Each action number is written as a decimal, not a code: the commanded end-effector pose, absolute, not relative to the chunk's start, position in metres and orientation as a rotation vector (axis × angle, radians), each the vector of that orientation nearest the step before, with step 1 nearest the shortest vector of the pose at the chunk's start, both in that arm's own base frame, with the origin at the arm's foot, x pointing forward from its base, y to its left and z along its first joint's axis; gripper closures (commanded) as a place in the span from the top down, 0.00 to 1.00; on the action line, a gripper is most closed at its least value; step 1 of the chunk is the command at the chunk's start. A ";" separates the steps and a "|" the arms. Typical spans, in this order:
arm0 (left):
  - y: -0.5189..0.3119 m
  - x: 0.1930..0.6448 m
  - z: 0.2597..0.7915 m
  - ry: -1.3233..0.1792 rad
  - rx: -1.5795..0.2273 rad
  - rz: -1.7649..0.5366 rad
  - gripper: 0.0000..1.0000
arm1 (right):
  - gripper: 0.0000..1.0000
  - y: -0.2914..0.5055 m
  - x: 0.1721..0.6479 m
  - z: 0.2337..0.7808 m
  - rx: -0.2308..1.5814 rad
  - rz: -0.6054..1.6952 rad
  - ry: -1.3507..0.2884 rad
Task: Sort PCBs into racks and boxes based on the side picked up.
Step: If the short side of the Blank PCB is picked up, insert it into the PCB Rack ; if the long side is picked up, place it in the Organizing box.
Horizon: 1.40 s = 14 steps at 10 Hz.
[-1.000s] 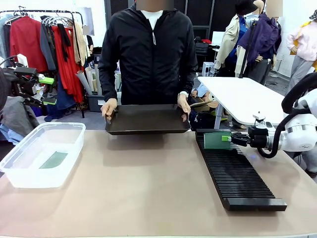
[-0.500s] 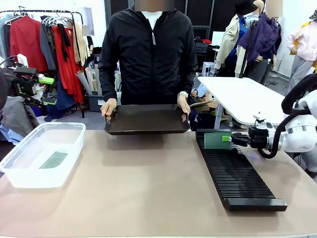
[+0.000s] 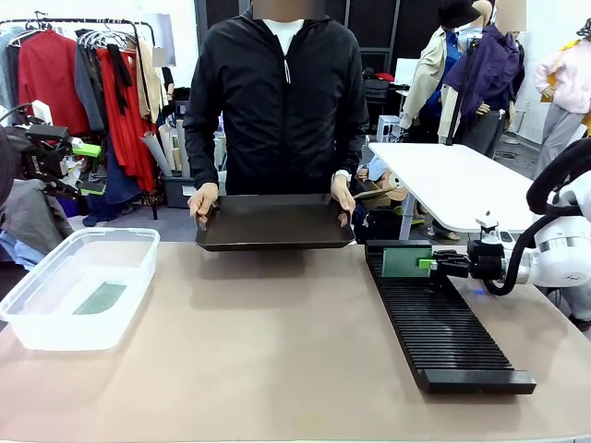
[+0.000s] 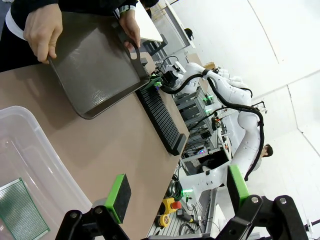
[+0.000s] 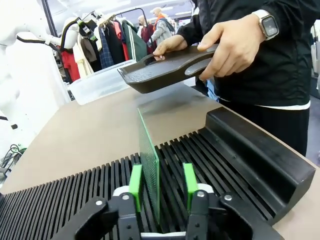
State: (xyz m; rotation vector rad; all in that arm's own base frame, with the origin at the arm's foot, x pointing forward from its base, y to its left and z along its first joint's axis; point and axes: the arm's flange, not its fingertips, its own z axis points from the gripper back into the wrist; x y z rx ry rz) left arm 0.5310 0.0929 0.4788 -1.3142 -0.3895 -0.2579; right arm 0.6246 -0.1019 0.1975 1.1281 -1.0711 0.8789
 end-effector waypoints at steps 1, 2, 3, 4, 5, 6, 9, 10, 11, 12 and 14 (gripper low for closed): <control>0.093 0.530 0.480 -0.402 -1.319 -0.263 1.00 | 1.00 -0.106 0.624 0.199 1.129 0.863 -1.106; 0.093 0.530 0.480 -0.402 -1.319 -0.263 1.00 | 1.00 -0.109 0.622 0.201 1.128 0.862 -1.112; 0.093 0.530 0.480 -0.402 -1.319 -0.263 1.00 | 1.00 -0.111 0.621 0.202 1.133 0.859 -1.112; 0.093 0.530 0.480 -0.402 -1.319 -0.263 1.00 | 1.00 -0.113 0.620 0.203 1.135 0.852 -1.111; 0.093 0.530 0.480 -0.402 -1.319 -0.263 1.00 | 1.00 -0.115 0.619 0.205 1.138 0.846 -1.110; 0.093 0.530 0.480 -0.402 -1.319 -0.263 1.00 | 1.00 -0.117 0.618 0.208 1.139 0.837 -1.111; 0.093 0.530 0.480 -0.402 -1.319 -0.263 1.00 | 1.00 -0.120 0.621 0.202 1.128 0.858 -1.097; 0.093 0.530 0.480 -0.402 -1.319 -0.263 1.00 | 1.00 -0.120 0.621 0.202 1.128 0.858 -1.097; 0.093 0.530 0.480 -0.402 -1.319 -0.263 1.00 | 1.00 -0.120 0.621 0.202 1.128 0.858 -1.097; 0.093 0.530 0.480 -0.402 -1.319 -0.263 1.00 | 1.00 -0.120 0.621 0.202 1.128 0.858 -1.097; 0.093 0.530 0.480 -0.402 -1.319 -0.263 1.00 | 1.00 -0.120 0.621 0.202 1.128 0.858 -1.097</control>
